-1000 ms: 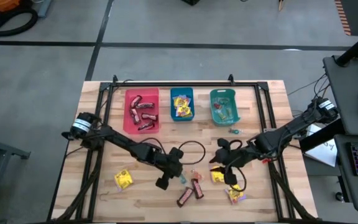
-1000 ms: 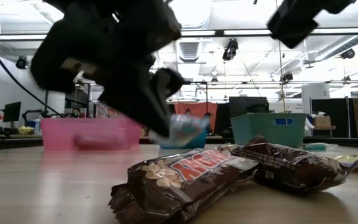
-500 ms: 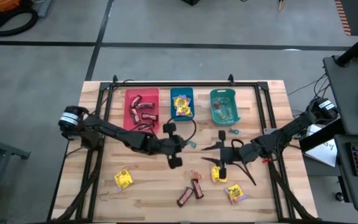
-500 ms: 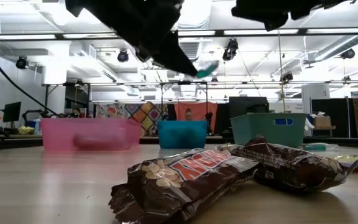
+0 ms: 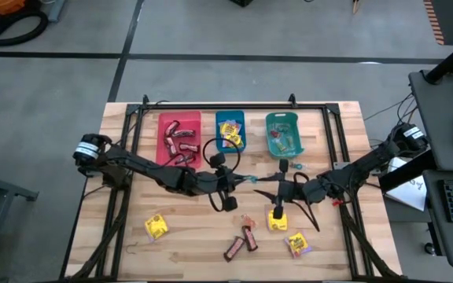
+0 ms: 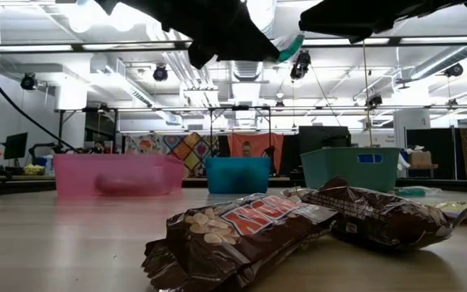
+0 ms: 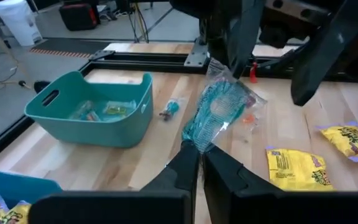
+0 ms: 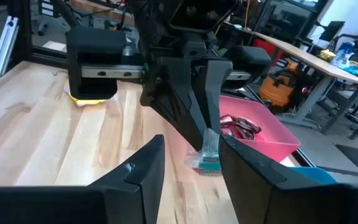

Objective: Sort candy
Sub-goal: Put the blue gummy candy into the green bin

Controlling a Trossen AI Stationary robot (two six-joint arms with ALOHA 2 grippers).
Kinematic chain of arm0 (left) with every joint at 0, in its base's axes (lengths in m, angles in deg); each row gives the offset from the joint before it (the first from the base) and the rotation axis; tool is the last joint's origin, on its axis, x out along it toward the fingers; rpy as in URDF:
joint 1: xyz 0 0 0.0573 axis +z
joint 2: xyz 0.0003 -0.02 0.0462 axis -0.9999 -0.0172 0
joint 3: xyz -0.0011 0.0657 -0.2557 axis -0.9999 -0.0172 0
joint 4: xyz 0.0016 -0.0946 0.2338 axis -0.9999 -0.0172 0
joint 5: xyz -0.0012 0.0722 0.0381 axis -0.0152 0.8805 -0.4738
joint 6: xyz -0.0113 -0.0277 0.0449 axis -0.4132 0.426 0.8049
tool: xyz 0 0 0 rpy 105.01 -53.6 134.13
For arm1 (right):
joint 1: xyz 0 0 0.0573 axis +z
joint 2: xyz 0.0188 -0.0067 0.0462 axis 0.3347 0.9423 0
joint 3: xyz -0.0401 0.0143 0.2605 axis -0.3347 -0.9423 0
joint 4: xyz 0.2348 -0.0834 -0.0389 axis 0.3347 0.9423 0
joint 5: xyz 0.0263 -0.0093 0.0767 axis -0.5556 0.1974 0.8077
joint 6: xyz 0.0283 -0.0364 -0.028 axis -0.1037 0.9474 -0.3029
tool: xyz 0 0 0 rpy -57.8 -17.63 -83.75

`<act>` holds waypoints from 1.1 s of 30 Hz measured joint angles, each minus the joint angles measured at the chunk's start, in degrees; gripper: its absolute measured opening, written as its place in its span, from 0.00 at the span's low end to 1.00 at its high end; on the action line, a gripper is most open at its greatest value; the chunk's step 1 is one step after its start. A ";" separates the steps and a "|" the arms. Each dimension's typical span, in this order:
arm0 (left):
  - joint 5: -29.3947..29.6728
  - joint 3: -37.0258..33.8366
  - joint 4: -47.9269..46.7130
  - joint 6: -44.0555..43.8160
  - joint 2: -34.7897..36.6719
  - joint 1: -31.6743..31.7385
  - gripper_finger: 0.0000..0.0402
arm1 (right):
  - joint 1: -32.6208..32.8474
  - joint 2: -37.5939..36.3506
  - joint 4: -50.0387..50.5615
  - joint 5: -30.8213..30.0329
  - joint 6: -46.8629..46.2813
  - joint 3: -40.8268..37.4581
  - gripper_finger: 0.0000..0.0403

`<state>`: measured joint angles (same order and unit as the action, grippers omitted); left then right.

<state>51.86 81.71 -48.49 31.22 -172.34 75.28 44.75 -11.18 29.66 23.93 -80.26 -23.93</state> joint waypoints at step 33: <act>-0.11 0.00 4.60 -1.36 -1.49 -0.49 0.00 | -3.50 0.00 1.62 1.07 2.50 0.04 0.02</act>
<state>51.76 81.71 -43.89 29.87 -173.83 74.79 41.25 -11.18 31.28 25.01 -77.75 -23.89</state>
